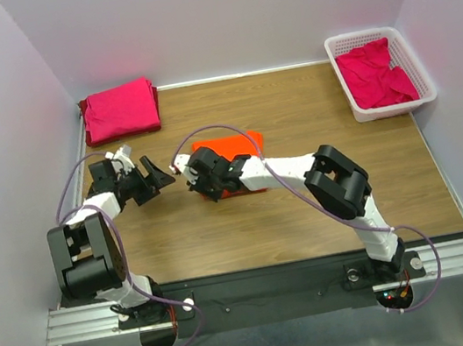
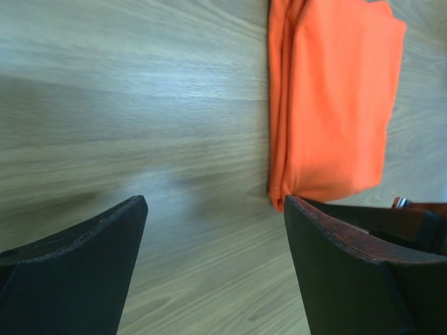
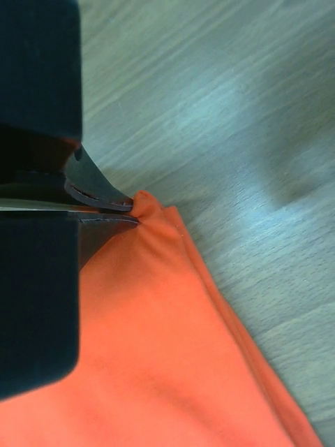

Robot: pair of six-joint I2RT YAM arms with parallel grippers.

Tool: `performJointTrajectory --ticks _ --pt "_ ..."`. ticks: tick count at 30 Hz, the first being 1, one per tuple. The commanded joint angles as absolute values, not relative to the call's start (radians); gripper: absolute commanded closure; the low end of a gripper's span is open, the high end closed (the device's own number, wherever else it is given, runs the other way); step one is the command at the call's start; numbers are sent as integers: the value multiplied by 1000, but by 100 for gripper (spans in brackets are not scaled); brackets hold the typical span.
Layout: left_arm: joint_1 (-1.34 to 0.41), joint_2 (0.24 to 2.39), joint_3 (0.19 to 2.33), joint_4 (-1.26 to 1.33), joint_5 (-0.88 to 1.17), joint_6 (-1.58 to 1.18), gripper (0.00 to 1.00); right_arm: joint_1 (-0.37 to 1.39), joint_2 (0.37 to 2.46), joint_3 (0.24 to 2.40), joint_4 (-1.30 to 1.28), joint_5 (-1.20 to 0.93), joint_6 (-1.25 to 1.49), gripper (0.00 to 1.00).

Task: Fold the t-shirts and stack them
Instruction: Neatly place the folded tshirt to the corner

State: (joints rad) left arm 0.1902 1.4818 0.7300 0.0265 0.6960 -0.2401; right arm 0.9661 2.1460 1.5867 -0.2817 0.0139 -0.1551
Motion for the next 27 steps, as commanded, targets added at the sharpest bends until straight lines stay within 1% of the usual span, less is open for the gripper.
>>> performJointTrajectory --ticks 1,5,10,11,12,16,24,25,26,27 --pt "143 1520 701 221 755 -452 9 933 2046 1604 -279 -77 -100 99" --pt "80 1562 695 360 710 -621 9 916 2037 1624 -279 -110 -71 99" --pt "3 1621 724 411 643 -760 9 899 2040 1628 -279 -137 -52 99" --pt "3 1631 724 441 638 -778 9 897 2040 1631 -279 -138 -49 99" --pt "-49 1637 724 458 635 -794 8 893 2040 1632 -279 -144 -46 99" --pt "-110 1698 741 494 614 -847 8 885 2046 1654 -279 -170 -34 99" --pt "-172 1753 750 520 511 -948 8 873 2072 1716 -279 -186 -6 99" --pt "-175 1769 755 520 505 -957 9 873 2077 1735 -279 -189 -3 99" --pt "-179 1779 762 523 500 -968 12 873 2080 1743 -279 -193 -3 99" --pt "-184 1801 779 528 497 -983 18 871 2086 1749 -279 -201 -3 99"
